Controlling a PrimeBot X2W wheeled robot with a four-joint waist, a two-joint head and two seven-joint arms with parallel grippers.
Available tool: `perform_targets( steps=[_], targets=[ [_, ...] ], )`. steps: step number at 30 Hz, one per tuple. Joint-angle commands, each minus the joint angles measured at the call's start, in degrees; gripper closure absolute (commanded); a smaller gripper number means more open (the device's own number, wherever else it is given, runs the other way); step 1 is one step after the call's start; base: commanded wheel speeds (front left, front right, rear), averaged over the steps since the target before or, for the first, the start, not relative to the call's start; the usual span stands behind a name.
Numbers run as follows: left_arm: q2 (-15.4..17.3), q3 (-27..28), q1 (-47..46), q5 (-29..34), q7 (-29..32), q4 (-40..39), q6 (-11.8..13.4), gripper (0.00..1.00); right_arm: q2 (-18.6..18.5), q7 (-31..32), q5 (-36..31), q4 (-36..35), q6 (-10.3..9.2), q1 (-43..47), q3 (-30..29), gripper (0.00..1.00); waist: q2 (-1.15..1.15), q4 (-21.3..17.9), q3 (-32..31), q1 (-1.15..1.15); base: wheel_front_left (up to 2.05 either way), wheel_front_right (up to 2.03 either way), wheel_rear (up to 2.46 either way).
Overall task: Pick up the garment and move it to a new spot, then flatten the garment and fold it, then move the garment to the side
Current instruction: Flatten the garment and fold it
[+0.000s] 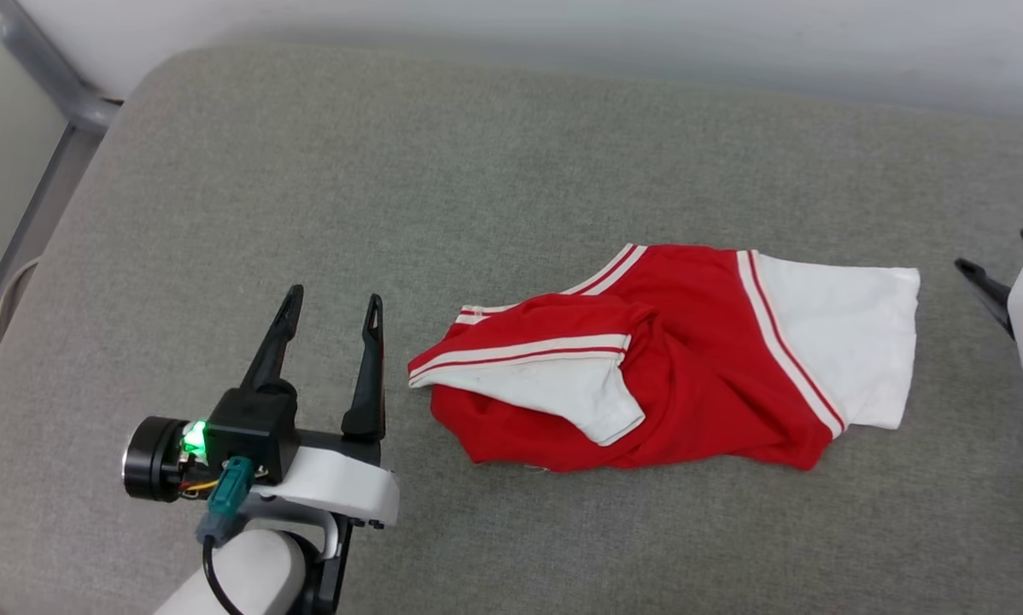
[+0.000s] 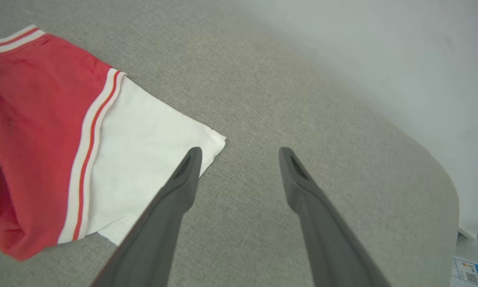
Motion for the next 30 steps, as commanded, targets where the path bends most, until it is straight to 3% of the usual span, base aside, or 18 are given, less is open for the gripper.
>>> perform_targets(
  steps=[1, 9, 16, 24, 25, 26, 30],
  targets=[
    [-1.56, 1.63, 1.44, 1.74, -0.12, -0.29, -0.87, 0.0, -0.89, 2.72, 1.47, 0.89, -0.05, -1.84, 1.05, 0.0, 0.0, 1.26, 1.69, 0.0, 0.0, 0.0, 0.0],
    [-9.59, 9.9, 3.79, 9.21, -0.12, 0.71, -6.89, 0.0, -1.56, 10.62, 4.32, 6.15, -0.04, -7.14, 5.18, 0.0, 0.0, 4.51, 6.56, 0.0, 0.0, 0.0, 0.0],
    [-15.18, 15.52, 3.93, 13.97, -0.13, 1.76, -12.07, 0.0, -0.48, 10.57, 3.25, 11.23, -0.04, -6.5, 10.76, 0.0, 0.0, 6.07, 9.77, 0.0, 0.0, 0.0, 0.0],
    [-19.13, 20.71, 4.67, 18.03, -0.13, 3.17, -16.63, 0.0, 0.77, 7.58, 6.14, 15.1, 0.05, -4.31, 15.8, 0.0, 0.0, 5.38, 10.42, 0.0, 0.0, 0.0, 0.0],
    [-19.47, 21.3, 4.78, 18.53, -0.13, 3.43, -17.07, 0.0, 0.65, 6.43, 6.45, 14.99, 0.04, -5.05, 15.74, 0.68, 0.0, 5.15, 10.17, 0.0, 0.0, 0.0, 0.0],
    [-19.87, 21.71, 4.93, 18.98, -0.13, 3.65, -17.53, 0.0, 0.55, 5.33, 6.72, 14.85, 0.04, -5.78, 15.68, 1.0, 0.0, 4.9, 9.82, 0.0, 0.0, 0.0, 0.0],
    [-21.09, 23.34, 5.73, 20.42, -0.13, 4.53, -19.1, 0.0, -0.47, -0.27, 7.19, 12.83, -0.04, -8.84, 15.75, 1.0, 0.0, 4.03, 7.8, 0.0, 0.0, 0.0, 0.0]
  ],
)
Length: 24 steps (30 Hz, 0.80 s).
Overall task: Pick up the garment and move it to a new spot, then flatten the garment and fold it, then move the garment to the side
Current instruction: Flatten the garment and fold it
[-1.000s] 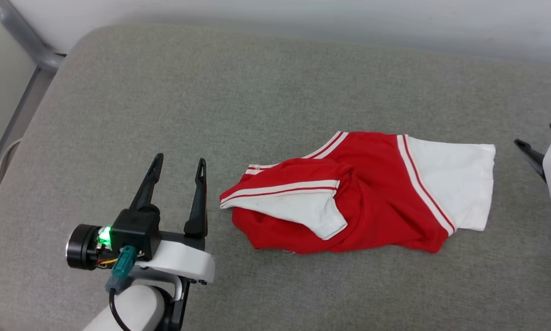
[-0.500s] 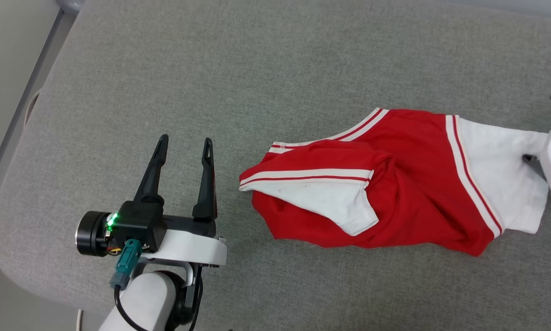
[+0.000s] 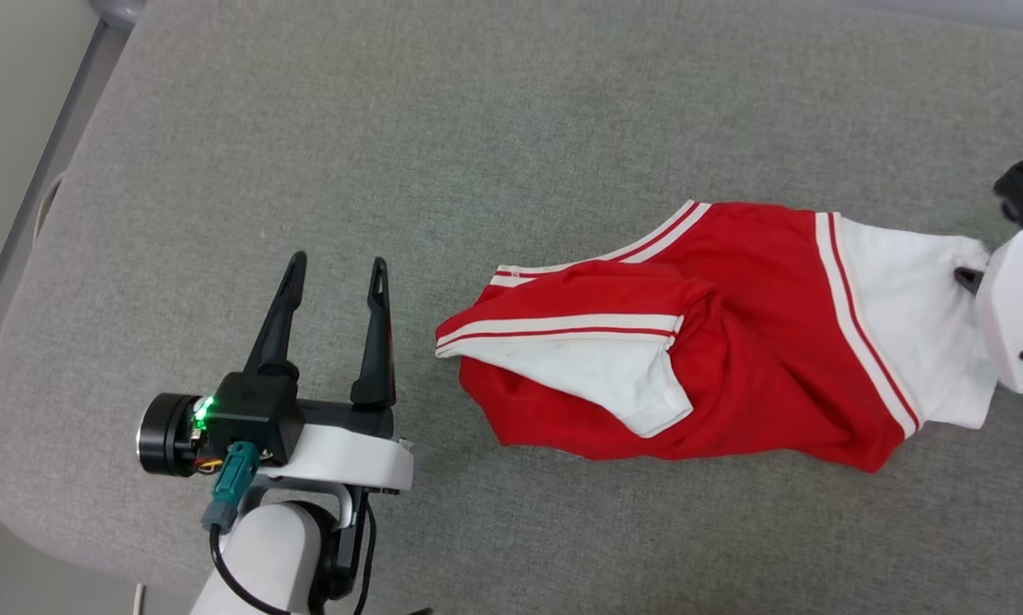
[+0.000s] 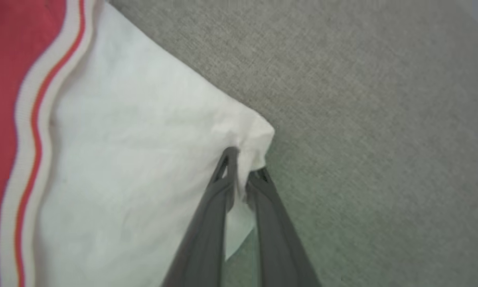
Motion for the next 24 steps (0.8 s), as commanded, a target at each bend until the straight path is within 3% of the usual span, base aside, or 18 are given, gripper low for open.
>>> perform_targets(
  steps=[1, 8, 13, 19, 24],
  targets=[
    [-0.47, 0.77, 0.99, 0.62, -0.13, 0.39, -0.78, 0.0, 0.37, -2.24, 0.73, -0.38, -0.05, -0.61, 0.69, 1.0, 0.0, -0.77, -1.76, 0.0, 0.0, 0.0, 0.0],
    [-1.57, 3.22, 3.53, 2.3, -0.13, 1.59, -2.72, 0.0, -0.2, -12.34, -0.25, -7.91, -0.04, -1.35, 1.3, 1.0, 0.0, -2.7, -6.37, 0.0, 0.0, 0.0, 0.0],
    [-1.96, 4.34, 5.4, 3.01, -0.13, 1.93, -3.58, 0.0, -0.07, -15.96, -0.96, -13.71, -0.05, 1.71, -0.59, 1.0, 0.0, -4.13, -8.96, 0.0, 0.0, 0.0, 0.0],
    [-2.45, 5.91, 8.16, 3.75, -0.13, 2.16, -4.32, 0.0, 0.38, -17.65, -3.07, -23.42, -0.05, 10.2, -9.26, 1.0, 0.0, -6.78, -12.35, 0.0, 0.0, 0.0, 0.0],
    [-2.81, 6.74, 9.96, 4.15, -0.13, 2.46, -5.04, 0.0, 2.52, -16.02, -6.31, -28.89, -0.05, 20.48, -20.82, 1.0, 0.0, -9.03, -14.04, 0.0, 0.0, 0.0, 0.0]
  ],
)
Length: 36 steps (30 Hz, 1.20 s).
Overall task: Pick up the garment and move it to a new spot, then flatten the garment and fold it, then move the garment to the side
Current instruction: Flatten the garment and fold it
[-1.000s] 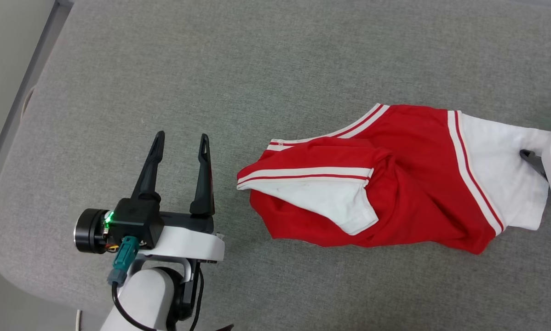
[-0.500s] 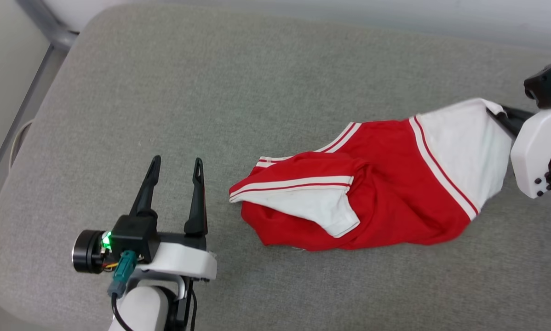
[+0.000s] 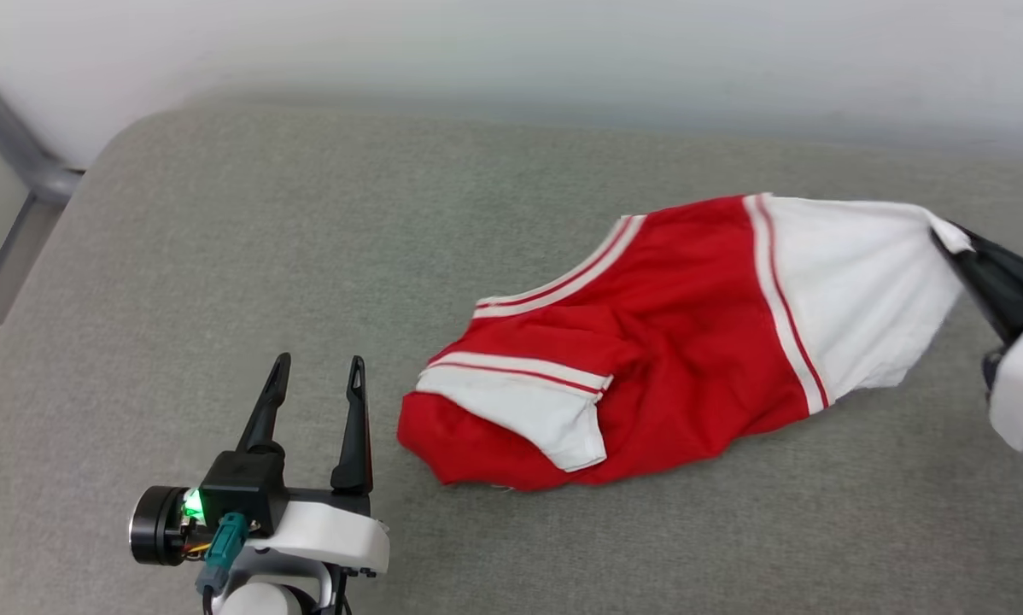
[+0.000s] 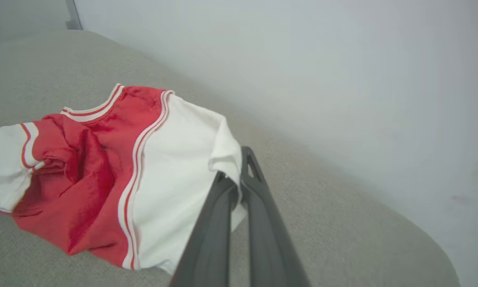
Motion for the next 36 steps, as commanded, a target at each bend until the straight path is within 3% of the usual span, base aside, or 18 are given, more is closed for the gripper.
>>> perform_targets(
  steps=[1, 8, 16, 23, 28, 32, 33, 34, 36],
  targets=[
    [-0.17, 0.27, 0.67, 0.34, -0.13, 0.11, -0.23, 0.0, 1.07, 0.56, -0.58, -0.75, -0.06, 2.67, -2.06, 1.0, -0.01, -1.15, -0.97, 0.0, 0.0, 0.0, 0.0],
    [-0.76, 0.61, 1.51, 0.93, -0.13, 0.54, -0.89, 0.0, 8.02, 3.85, -3.45, -3.49, -0.06, 17.48, -17.97, 1.0, -0.01, -2.9, -2.04, 0.0, 0.0, 0.0, 0.0],
    [-1.21, 0.95, 1.83, 1.44, -0.13, 1.32, -1.86, 0.0, 13.41, 3.29, -3.99, 4.03, -0.06, 29.08, -29.22, 1.0, -0.01, -3.13, -2.39, 0.0, 0.0, 0.0, 0.0],
    [-1.38, 1.63, 1.77, 1.84, -0.13, 1.87, -2.75, 0.0, 16.84, 5.2, -4.42, 13.32, -0.07, 34.67, -33.74, 1.0, -0.01, -3.12, -2.3, 0.0, 0.0, 0.0, 0.0],
    [-1.68, 1.38, 1.22, 2.01, -0.13, 2.11, -3.15, 0.0, 17.72, 4.35, -5.39, 20.65, -0.07, 35.99, -32.72, 1.0, -0.01, -2.76, -2.15, 0.0, 0.0, 0.0, 0.0],
    [-1.73, 1.9, 1.41, 2.16, -0.13, 2.3, -3.13, 0.0, 18.11, 1.08, -4.8, 21.71, -0.05, 33.99, -31.53, 1.0, -0.01, -3.09, -2.21, 0.0, 0.0, 0.0, 0.0],
    [-1.74, 2.02, 1.52, 2.23, -0.13, 2.32, -3.18, 0.0, 17.74, -0.07, -5.34, 21.56, -0.05, 33.32, -31.61, 0.61, -0.01, -3.23, -2.26, 0.0, 0.0, 0.0, 0.0],
    [-1.72, 2.11, 1.59, 2.3, -0.13, 2.4, -3.26, 0.0, 17.37, -1.3, -6.05, 21.16, -0.05, 32.65, -31.6, 0.0, -0.01, -3.37, -2.33, 0.0, 0.0, 0.0, 0.0],
    [-1.74, 2.12, 1.5, 2.48, -0.13, 2.49, -3.6, 0.0, 17.0, -3.86, -7.91, 20.08, -0.05, 31.54, -31.78, 0.0, -0.01, -3.61, -2.5, 0.0, 0.0, 0.0, 0.0]
  ],
)
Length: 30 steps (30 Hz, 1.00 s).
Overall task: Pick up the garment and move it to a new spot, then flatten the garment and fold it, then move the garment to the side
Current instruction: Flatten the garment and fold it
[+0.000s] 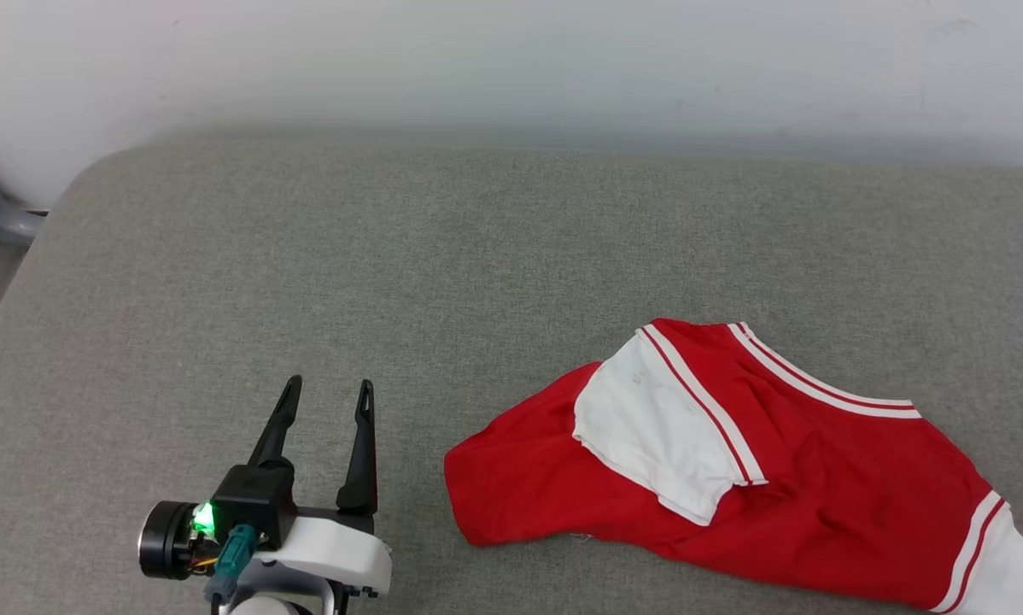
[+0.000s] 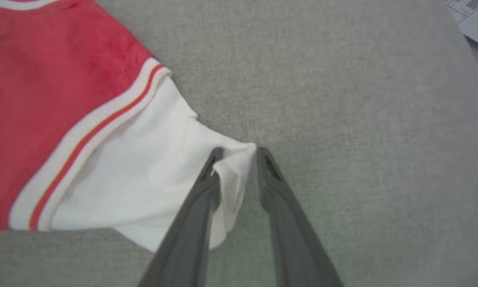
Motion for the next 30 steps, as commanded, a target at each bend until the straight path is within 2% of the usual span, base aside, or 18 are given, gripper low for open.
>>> perform_targets(
  steps=[1, 4, 10, 18, 22, 25, 26, 30],
  targets=[
    [-0.05, 0.19, 0.05, 0.52, -0.13, 0.06, -0.39, 0.0, -0.43, -1.93, -1.6, -1.29, -0.04, -1.44, -0.16, 0.0, 0.0, -0.21, -0.19, 0.0, 0.0, 0.0, 0.0],
    [0.5, 0.44, -1.05, 0.72, -0.13, -0.25, -0.98, 0.0, 0.42, -6.31, -5.06, -5.28, -0.04, -3.79, -0.91, 0.0, 0.0, -0.52, -0.34, 0.0, 0.0, 0.0, 0.0],
    [2.1, 0.09, -4.96, 0.87, -0.13, -0.75, -3.73, 0.0, 4.93, -13.84, -10.19, -15.06, -0.05, -7.75, -0.71, 0.0, 0.0, -1.03, -0.05, 0.0, 0.0, 0.0, 0.0],
    [5.31, -3.59, -17.28, -1.01, 0.95, 3.47, -8.03, 0.0, 11.13, -18.83, -13.36, -24.23, -0.04, -8.41, 4.53, 0.0, 0.0, -1.92, 1.64, 0.0, 0.0, 0.0, 0.0],
    [7.62, -7.92, -25.67, -4.43, 5.75, 6.48, -8.87, 0.0, 12.0, -18.93, -14.18, -26.72, -0.05, -8.4, 7.51, 0.0, 0.0, -3.29, 3.43, 0.0, 0.0, 0.0, 0.0],
    [10.22, -14.61, -32.14, -10.13, 11.82, 8.01, -8.89, 0.0, 11.79, -19.11, -14.73, -27.38, -0.05, -9.26, 9.45, 0.0, 0.0, -4.71, 5.01, 0.0, 0.0, 0.0, 0.0],
    [10.22, -14.61, -32.14, -10.13, 11.82, 8.01, -8.89, 0.0, 11.79, -19.11, -14.73, -27.38, -0.05, -9.26, 9.45, 0.0, 0.0, -4.71, 5.01, 0.0, 0.0, 0.0, 0.0],
    [13.67, -23.09, -40.7, -20.73, 21.99, 8.81, -8.89, 0.0, 11.61, -19.98, -14.94, -26.58, -0.05, -10.25, 11.11, 0.0, 0.0, -6.5, 7.32, 0.0, 0.0, 0.0, 0.0]
  ],
)
